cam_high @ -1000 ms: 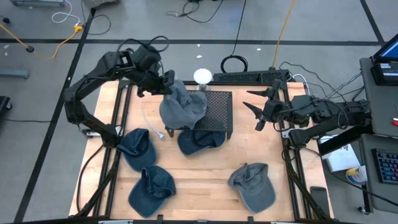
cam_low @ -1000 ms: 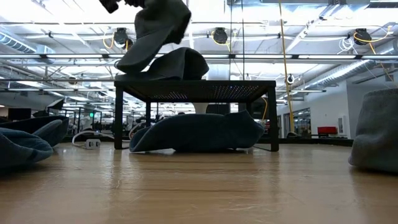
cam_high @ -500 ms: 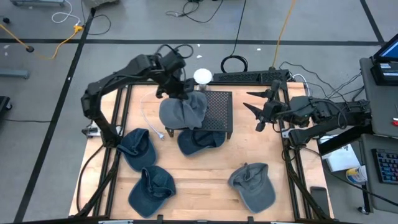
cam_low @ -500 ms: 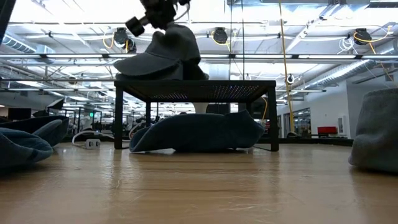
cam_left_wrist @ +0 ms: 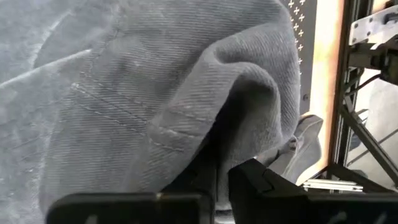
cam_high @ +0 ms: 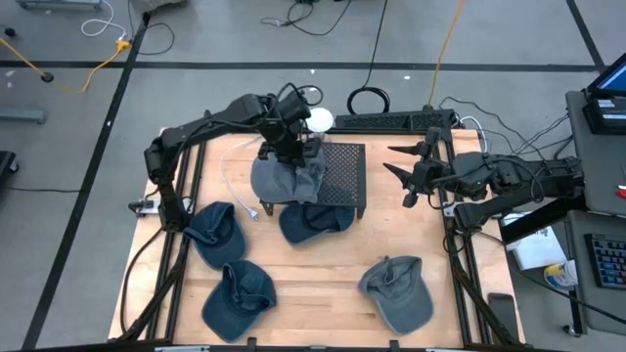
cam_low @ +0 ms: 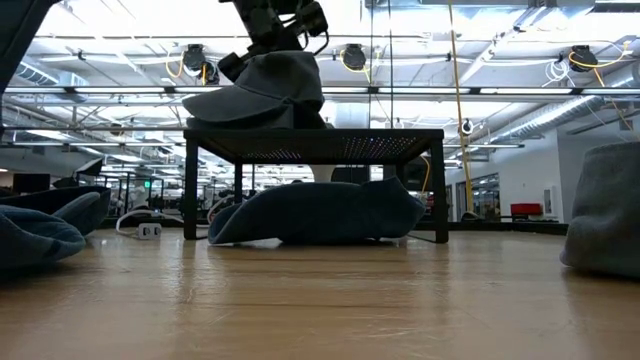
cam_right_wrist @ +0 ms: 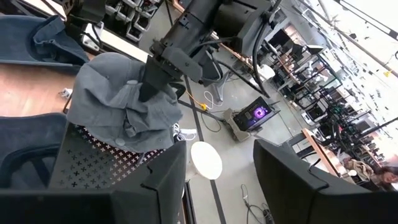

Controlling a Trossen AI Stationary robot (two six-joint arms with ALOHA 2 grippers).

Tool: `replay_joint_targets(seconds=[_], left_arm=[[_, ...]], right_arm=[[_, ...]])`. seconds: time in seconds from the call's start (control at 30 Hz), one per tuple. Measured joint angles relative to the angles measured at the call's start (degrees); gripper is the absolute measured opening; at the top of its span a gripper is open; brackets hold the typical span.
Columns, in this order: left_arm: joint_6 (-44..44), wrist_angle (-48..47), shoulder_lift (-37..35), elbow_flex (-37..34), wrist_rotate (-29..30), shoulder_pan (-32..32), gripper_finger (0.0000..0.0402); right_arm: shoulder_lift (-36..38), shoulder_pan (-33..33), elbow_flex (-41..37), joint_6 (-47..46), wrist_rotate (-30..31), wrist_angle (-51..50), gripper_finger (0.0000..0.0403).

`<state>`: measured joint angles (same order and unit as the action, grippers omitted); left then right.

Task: Pick & Place hat
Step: Stack the top gray cap on the gray cap on the shelf

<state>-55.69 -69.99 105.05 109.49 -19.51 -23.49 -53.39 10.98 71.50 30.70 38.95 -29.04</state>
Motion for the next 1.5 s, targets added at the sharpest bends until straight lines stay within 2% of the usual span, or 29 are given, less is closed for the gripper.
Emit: replay_joint_targets(seconds=[0.3,0.5,0.73,0.93,1.13,1.33,1.5], left_arm=[[0.8,2.0,-5.0,0.0,-3.4,-1.7,0.0092],[2.0,5.1,-9.7,0.0,-0.6,-2.6,0.0158],[7.7,1.8,-14.1,0.0,-2.5,-1.2,0.0223],[22.2,-9.2,-16.2,0.0,-1.5,5.1,0.0212],[30.8,-18.2,-16.2,-0.7,9.6,13.8,0.018],[31.1,-18.7,-16.2,-7.2,19.8,20.4,0.0164],[31.6,-16.5,-16.3,-15.2,22.8,23.5,0.0154]], right_arm=[[0.0,0.0,0.0,0.1,0.0,0.0,0.0187],[0.0,0.0,0.0,0.1,0.0,0.0,0.0186],[0.0,0.0,0.0,0.0,0.0,-0.4,0.0185],[0.0,0.0,0.0,0.0,0.0,-0.6,0.0185],[-0.3,0.0,0.0,-0.8,0.0,-0.3,0.0185],[-1.2,0.0,0.0,-4.4,0.0,-0.3,0.0185],[-2.8,0.0,0.0,-4.1,0.0,1.0,0.0185]])
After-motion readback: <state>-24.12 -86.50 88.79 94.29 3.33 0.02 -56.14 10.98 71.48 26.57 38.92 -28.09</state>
